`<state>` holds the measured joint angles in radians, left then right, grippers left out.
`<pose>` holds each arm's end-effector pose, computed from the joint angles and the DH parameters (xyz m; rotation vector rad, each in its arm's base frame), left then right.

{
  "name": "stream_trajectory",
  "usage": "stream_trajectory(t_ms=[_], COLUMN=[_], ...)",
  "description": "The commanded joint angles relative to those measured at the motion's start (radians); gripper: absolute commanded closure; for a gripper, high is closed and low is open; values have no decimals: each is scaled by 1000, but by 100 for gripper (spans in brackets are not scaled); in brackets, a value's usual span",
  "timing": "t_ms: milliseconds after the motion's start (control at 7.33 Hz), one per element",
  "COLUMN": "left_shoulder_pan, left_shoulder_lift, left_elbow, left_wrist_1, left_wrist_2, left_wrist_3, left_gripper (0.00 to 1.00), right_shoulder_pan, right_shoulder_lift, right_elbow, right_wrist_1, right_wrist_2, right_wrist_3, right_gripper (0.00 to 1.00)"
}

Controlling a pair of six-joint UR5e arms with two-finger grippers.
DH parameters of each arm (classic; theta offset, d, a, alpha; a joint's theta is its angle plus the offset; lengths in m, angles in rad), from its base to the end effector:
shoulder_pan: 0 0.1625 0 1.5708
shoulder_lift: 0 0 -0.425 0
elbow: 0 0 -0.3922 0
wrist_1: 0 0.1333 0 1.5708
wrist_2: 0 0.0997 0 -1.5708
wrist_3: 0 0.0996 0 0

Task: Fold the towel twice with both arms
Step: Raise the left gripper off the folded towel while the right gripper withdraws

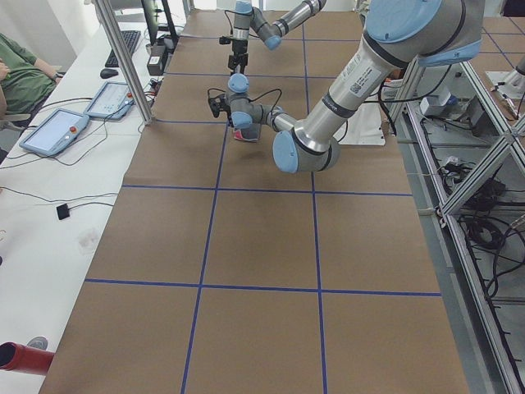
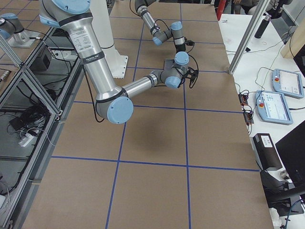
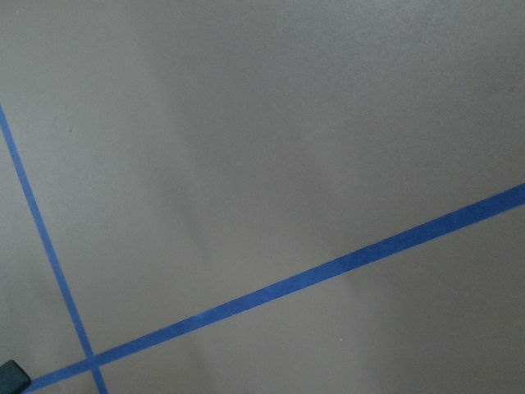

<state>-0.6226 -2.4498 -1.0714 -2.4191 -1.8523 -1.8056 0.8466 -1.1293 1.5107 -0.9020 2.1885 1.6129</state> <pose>0.6006 -0.5612 0.2266 -0.0057 1.2621 -0.5703 -0.3844 -0.5487 0.3547 -0.1177 -1.1593 0.4633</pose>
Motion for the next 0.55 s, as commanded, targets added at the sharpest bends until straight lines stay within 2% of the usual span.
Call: stream_trajectory(t_ms=[0,409], left_shoulder_pan=[1,-6], left_shoulder_lift=[35,66], left_elbow=[-39,-71], left_wrist_1=[0,3], left_wrist_2=[-50,-84], left_wrist_3=[2,5], left_gripper=[0,0], right_shoulder_pan=[0,0], right_shoulder_lift=[0,2], right_elbow=[0,2], right_wrist_1=[0,0], right_wrist_2=[0,0], right_wrist_3=[1,1], right_gripper=[1,1])
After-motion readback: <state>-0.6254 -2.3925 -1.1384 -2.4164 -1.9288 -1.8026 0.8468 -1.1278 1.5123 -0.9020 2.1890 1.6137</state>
